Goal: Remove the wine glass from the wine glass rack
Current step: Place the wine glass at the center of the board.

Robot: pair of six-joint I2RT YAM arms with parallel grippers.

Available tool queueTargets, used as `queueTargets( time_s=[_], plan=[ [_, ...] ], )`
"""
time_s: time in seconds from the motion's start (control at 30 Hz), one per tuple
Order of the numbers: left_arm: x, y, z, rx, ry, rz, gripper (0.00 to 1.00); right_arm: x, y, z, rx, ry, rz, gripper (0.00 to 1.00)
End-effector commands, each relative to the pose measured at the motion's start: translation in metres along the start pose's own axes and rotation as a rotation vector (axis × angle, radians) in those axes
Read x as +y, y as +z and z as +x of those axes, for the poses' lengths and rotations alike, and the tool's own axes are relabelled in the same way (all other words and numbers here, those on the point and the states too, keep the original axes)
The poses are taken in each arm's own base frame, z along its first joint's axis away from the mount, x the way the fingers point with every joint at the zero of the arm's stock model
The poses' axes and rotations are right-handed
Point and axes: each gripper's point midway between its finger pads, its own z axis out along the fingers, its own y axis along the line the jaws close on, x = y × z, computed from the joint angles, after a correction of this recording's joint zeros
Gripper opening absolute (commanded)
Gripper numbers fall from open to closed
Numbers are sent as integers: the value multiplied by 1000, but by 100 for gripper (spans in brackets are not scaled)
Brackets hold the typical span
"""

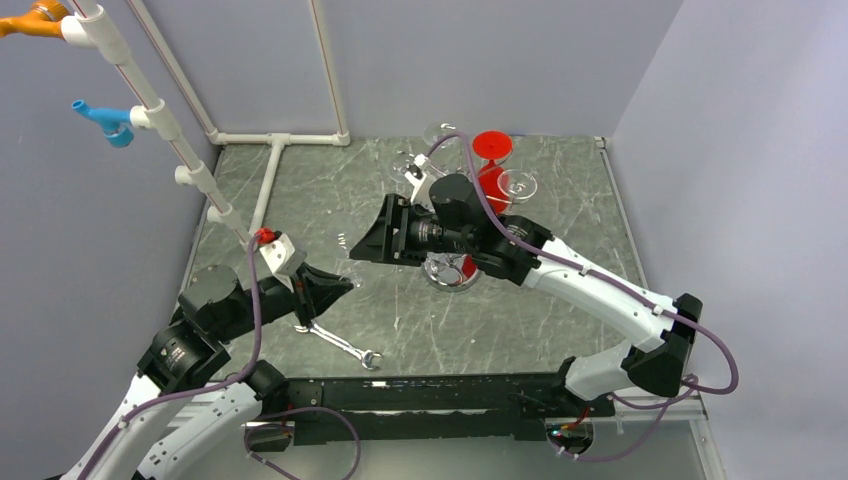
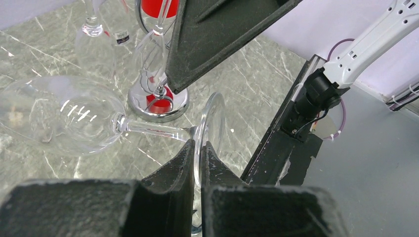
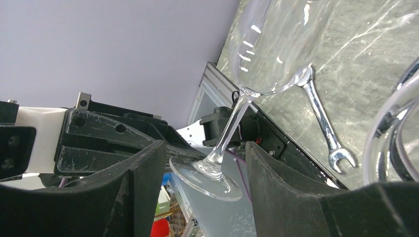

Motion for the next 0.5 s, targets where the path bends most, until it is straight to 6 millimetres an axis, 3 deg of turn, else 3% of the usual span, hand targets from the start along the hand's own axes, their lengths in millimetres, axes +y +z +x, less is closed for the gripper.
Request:
queueTargets(
  time_s=[0.0,0.47],
  plan=[
    [-10,-8,-32,-108,77,31,0,7,-6,-4,-19,4,15,62],
    [-18,-14,-35,-129,96,65,0,17,-16,2,-35,-5,27,62]
  ],
)
